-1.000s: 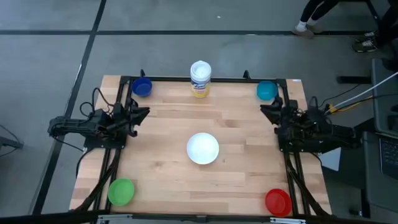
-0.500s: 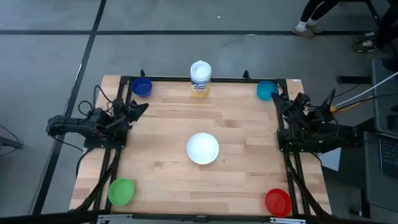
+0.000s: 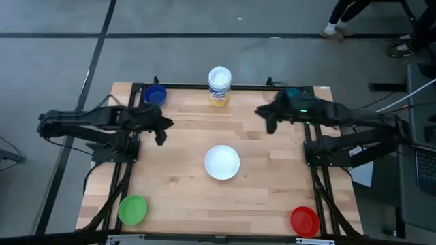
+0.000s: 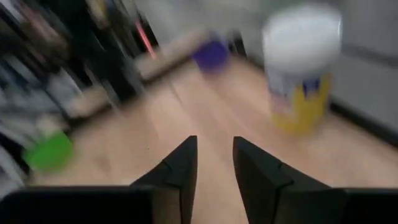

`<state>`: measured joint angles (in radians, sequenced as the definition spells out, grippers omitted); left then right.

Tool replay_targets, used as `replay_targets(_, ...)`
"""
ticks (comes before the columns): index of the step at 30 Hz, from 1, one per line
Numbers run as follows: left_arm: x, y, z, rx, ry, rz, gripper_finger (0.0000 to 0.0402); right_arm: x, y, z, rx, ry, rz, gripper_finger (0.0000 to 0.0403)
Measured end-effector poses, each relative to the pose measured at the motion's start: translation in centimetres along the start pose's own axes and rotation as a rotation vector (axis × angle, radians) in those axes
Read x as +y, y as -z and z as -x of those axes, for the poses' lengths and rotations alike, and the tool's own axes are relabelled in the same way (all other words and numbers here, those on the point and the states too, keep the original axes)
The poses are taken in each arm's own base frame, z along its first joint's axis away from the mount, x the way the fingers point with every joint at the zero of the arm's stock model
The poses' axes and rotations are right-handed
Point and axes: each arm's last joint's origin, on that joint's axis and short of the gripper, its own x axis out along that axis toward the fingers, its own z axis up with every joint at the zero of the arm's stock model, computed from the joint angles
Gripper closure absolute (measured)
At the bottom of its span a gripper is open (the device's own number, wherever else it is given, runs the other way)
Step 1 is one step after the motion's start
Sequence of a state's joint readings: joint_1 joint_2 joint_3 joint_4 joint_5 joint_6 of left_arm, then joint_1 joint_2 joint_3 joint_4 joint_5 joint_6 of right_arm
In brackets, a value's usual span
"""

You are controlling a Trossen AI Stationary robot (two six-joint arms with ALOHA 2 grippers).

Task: Nest bowls inside each other
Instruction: Stack the blue bowl on top of the white bowl

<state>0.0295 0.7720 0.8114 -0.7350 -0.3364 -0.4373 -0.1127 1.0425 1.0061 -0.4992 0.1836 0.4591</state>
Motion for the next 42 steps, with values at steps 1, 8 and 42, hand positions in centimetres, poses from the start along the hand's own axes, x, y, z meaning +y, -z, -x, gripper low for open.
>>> replay_targets(1, -0.2, -0.1, -0.6, 0.026, -0.004, -0.026, 0.0340, 0.2, 0.0, -0.9, 0.077, 0.037, 0.017, 0.0288)
replay_targets(8, -0.6, 0.0, -4.9, 0.214, 0.009, -0.103, 0.0340, 1.1, 2.3, -7.0, 0.416, 0.044, 0.070, 0.0263)
replay_targets(42, 3.7, -1.5, 0.7, -0.057, 0.005, 0.075, 0.0301, -15.2, 6.7, -0.6, 0.347, 0.615, -0.294, 0.0250)
